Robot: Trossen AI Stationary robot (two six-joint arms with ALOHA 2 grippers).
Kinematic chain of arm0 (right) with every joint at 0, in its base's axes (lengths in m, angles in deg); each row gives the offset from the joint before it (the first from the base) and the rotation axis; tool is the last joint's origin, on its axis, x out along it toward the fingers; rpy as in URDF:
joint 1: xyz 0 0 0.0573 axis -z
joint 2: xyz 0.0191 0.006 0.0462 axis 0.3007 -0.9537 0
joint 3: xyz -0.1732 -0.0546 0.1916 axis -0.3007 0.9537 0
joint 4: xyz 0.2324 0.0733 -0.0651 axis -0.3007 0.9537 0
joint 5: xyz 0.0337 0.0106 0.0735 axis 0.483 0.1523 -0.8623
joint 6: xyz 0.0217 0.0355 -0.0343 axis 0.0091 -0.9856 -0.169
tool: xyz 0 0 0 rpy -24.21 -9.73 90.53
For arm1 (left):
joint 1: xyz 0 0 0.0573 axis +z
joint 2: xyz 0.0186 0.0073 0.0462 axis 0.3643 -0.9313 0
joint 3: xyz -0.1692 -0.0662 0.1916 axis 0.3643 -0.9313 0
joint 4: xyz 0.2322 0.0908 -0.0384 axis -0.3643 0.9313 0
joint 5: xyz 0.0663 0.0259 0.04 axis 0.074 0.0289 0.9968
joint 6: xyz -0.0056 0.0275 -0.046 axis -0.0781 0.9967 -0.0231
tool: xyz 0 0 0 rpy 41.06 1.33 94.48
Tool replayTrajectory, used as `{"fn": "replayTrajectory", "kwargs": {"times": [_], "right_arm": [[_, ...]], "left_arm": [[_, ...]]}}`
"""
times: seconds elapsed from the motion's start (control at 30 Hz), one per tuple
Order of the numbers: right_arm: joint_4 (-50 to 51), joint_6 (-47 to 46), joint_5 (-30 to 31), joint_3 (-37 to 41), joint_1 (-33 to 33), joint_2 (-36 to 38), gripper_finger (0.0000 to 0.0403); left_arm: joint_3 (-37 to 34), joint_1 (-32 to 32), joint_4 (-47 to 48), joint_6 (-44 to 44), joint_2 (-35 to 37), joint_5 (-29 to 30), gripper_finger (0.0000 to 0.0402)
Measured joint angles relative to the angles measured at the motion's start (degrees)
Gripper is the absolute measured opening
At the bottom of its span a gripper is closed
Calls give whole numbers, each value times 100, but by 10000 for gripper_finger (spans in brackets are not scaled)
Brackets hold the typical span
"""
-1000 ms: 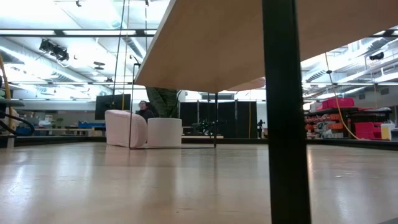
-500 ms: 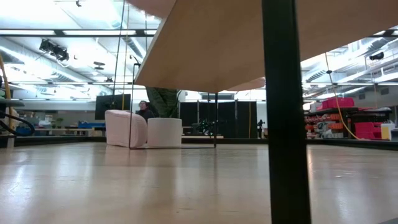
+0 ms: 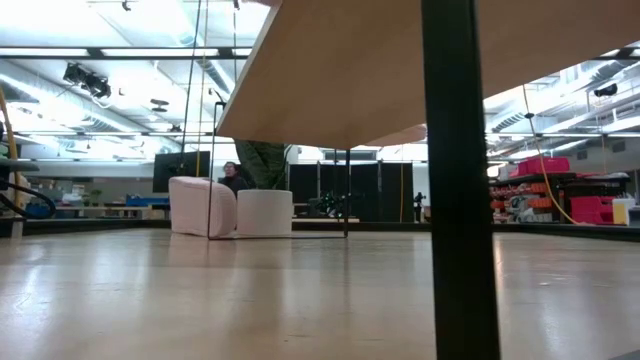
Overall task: Pick and place slides into the shelf
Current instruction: Put the right pink slipper on the shelf
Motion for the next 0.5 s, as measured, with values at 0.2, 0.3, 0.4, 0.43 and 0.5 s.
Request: {"fn": "replayTrajectory", "kwargs": {"times": [0.2,0.3,0.4,0.43,0.5], "right_arm": [[-2,-41,4,0,0,0,63],[-2,-43,4,0,0,0,80],[-2,-45,4,0,0,2,92],[-2,-45,4,0,0,2,93],[-2,-45,4,0,0,2,92]], "left_arm": [[0,0,11,-2,0,0,32],[0,0,17,-2,0,0,35],[0,0,72,-9,0,0,40],[0,0,107,-28,0,0,41],[0,0,169,-46,0,0,41]]}}
